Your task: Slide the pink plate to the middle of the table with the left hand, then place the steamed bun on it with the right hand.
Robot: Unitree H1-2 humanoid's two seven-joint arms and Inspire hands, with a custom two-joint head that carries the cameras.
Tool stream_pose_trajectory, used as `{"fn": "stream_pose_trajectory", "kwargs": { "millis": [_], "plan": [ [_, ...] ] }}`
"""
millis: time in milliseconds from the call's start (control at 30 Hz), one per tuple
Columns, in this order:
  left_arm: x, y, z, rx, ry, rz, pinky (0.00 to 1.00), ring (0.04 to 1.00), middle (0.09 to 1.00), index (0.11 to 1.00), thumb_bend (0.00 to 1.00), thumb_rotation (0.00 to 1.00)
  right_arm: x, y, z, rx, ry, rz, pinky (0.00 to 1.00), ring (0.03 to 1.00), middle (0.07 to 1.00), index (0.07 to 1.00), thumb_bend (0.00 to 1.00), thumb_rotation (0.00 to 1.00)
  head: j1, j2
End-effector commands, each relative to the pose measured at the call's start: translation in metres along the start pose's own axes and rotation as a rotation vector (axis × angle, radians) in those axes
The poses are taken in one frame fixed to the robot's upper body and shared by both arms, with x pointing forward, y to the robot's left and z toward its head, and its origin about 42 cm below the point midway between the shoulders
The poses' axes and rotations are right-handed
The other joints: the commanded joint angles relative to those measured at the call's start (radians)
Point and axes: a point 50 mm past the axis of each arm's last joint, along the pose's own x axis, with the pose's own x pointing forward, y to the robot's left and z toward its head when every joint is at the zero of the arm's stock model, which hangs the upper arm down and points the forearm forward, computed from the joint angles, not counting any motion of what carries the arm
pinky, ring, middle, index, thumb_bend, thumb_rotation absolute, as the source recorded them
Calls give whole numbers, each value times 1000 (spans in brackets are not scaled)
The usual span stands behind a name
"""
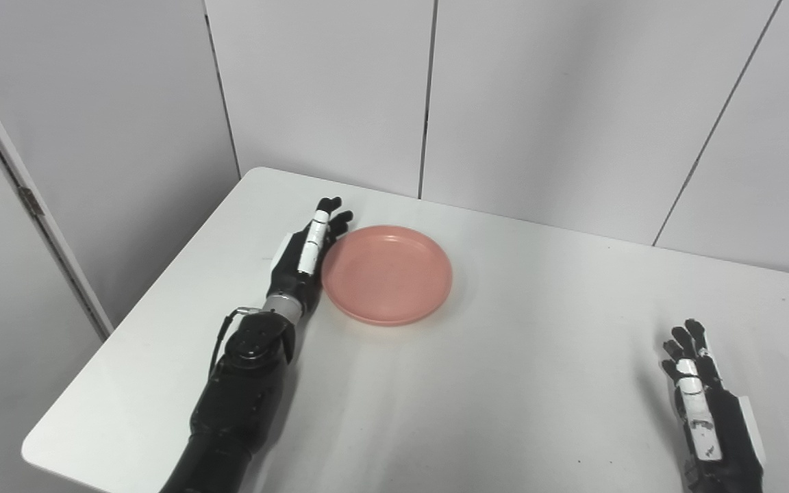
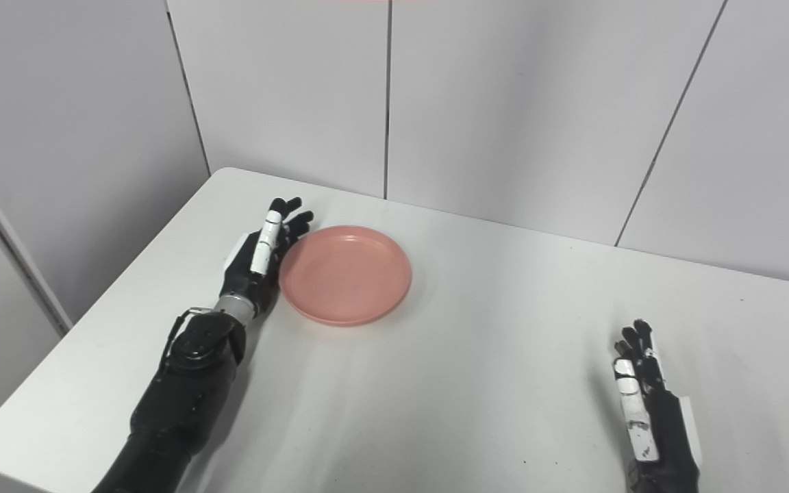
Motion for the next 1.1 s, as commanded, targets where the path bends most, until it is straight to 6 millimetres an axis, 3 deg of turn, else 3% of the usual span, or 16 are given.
{"fn": "stream_pose_trajectory", "kwargs": {
  "millis": [0, 200, 367, 800, 1067],
  "plan": [
    [-1, -25, 4, -7, -17, -71, 989, 929, 894, 906, 744, 1000, -5, 6, 0, 5, -24, -7, 996, 972, 974, 989, 499, 888, -10, 3],
    [-12, -49, -3, -17, -29, -107, 930, 948, 925, 944, 721, 1000, -5, 12, 0, 5, -44, -13, 984, 974, 980, 992, 450, 885, -73, 17],
    [-20, -70, -15, -84, -56, -139, 899, 926, 923, 931, 713, 1000, -3, 18, -2, 8, -36, -12, 1000, 986, 990, 1000, 506, 863, -128, 25],
    [-43, -83, -22, -125, -40, -217, 897, 922, 919, 922, 724, 978, -1, 41, 1, -34, -47, -23, 983, 959, 964, 983, 528, 852, -311, 66],
    [-51, -94, -21, -126, -18, -308, 948, 951, 951, 955, 726, 1000, 0, 51, 2, -16, -47, -13, 999, 974, 975, 997, 521, 872, -356, 87]
  ]
}}
